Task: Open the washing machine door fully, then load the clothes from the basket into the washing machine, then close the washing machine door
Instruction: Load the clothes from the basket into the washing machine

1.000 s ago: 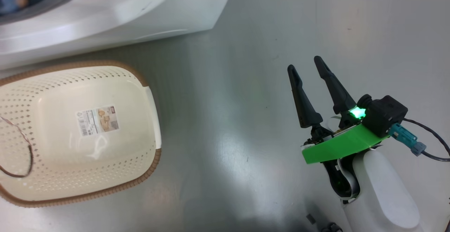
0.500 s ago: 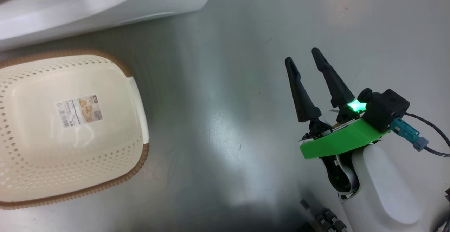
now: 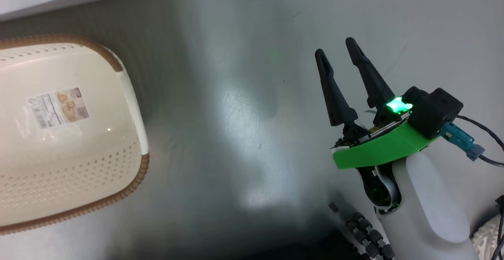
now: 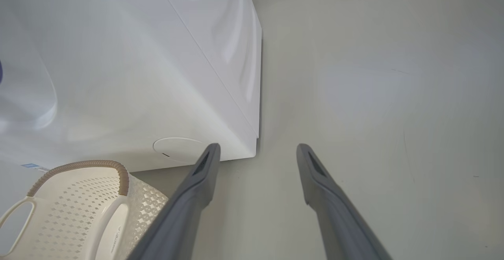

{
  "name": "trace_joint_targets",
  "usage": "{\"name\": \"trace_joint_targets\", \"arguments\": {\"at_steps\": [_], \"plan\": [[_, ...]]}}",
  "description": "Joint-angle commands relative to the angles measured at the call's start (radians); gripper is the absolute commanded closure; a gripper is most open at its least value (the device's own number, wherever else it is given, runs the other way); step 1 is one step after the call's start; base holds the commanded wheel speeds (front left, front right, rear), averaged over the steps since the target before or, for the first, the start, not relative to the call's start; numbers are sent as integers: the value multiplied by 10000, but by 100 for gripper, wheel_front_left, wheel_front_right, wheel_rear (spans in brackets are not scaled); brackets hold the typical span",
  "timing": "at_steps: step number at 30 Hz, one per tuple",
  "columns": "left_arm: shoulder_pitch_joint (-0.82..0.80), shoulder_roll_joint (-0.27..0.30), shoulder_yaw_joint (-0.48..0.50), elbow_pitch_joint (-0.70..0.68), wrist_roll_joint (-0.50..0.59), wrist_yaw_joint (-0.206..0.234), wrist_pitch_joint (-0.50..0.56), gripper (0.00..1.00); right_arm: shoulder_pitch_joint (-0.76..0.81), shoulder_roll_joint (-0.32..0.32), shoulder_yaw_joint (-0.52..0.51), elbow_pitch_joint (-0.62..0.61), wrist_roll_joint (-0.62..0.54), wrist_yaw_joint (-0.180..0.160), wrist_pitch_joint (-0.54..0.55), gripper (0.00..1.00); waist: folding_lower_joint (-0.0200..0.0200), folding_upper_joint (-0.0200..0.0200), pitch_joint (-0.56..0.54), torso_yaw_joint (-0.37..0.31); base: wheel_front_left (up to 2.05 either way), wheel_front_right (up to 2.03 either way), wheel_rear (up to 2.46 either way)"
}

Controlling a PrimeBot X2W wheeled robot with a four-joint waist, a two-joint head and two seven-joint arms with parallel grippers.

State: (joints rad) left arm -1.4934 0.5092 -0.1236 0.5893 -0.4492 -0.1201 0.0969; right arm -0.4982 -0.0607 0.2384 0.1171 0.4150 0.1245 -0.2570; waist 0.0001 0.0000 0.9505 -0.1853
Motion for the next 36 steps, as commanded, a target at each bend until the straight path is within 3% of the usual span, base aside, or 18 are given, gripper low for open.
{"name": "trace_joint_targets", "arguments": {"at_steps": [1,16,26,27,28,36], "plan": [[-257,666,21,-220,-54,-79,11,100,286,105,230,-226,43,62,-48,0,-1,0,346,-143,0,0,0],[-2199,1310,-1727,69,-724,-104,-2820,100,25,105,428,-152,149,62,-48,0,-1,0,603,-204,0,0,0],[-2465,1268,-2552,1573,-1707,-104,-1376,100,6,105,386,-63,106,62,-48,0,-1,0,485,-90,0,0,0],[-2475,1297,-2595,1696,-1716,-104,-1330,89,-7,105,383,-54,106,62,-48,0,-1,0,467,-84,0,0,0],[-2488,1291,-2556,1850,-1777,-64,-1303,0,-17,105,382,-47,102,62,-48,0,-1,0,446,-78,0,0,0],[-2229,1074,-2559,2462,-1959,9,-1516,0,16,105,263,51,-13,62,-48,0,-1,0,-7,112,0,0,0]]}}
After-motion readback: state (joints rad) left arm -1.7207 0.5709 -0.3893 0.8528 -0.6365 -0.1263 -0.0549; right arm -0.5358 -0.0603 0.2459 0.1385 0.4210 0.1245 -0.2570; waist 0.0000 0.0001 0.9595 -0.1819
